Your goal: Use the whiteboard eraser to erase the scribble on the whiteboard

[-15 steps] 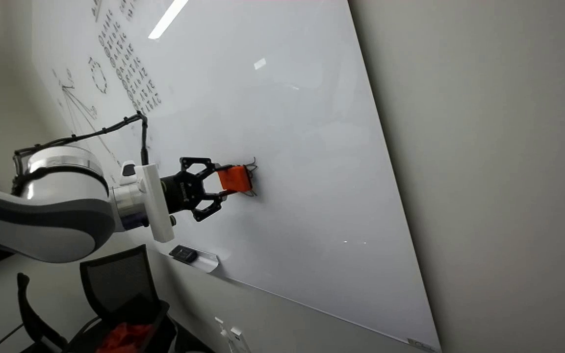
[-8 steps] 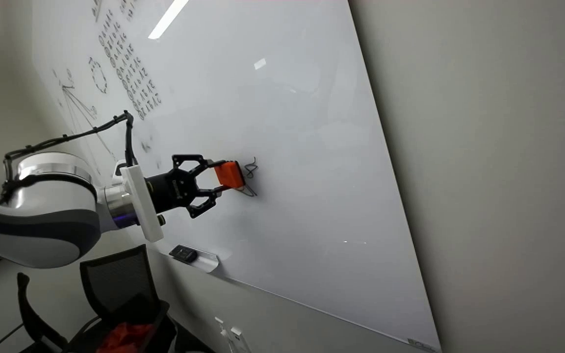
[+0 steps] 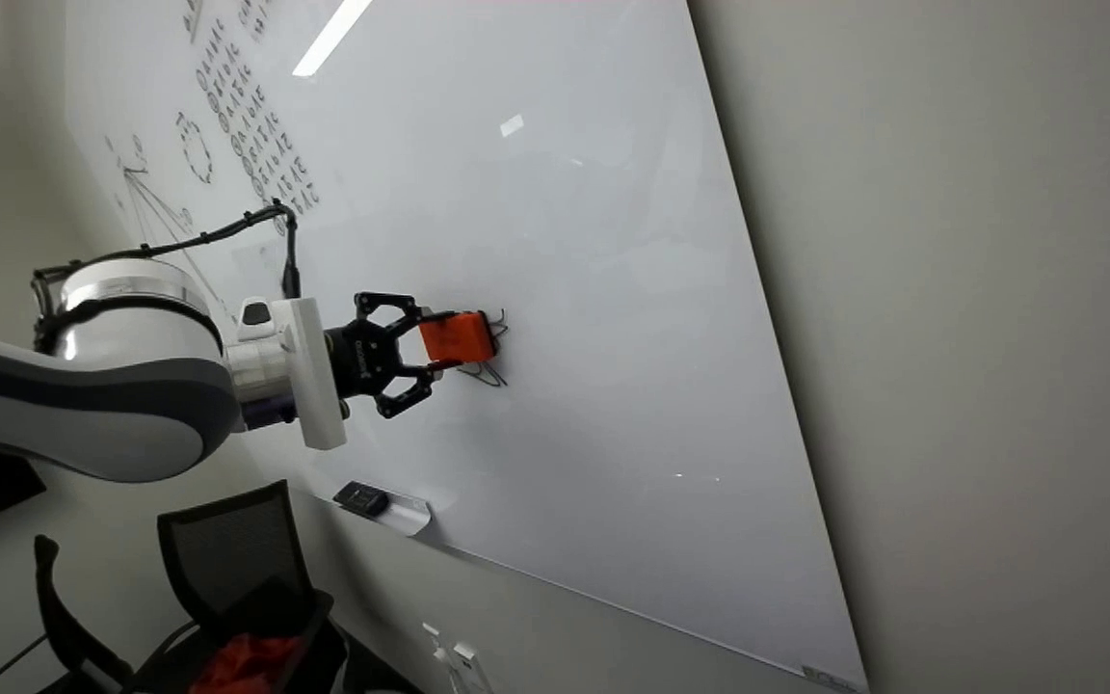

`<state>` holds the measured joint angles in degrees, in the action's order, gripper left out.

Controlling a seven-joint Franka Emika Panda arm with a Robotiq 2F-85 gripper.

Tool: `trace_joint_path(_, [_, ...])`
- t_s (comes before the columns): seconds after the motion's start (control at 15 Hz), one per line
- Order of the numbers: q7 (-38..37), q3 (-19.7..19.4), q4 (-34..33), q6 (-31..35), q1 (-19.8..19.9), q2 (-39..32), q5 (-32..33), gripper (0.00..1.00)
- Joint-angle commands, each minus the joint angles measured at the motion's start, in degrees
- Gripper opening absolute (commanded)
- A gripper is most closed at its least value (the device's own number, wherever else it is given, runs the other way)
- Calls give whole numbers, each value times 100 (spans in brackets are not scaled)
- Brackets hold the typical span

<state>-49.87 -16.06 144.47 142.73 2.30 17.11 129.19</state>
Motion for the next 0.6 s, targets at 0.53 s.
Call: trace_joint_path(0.53, [-1191, -654, -707, 993, -108, -1543, 1383, 31])
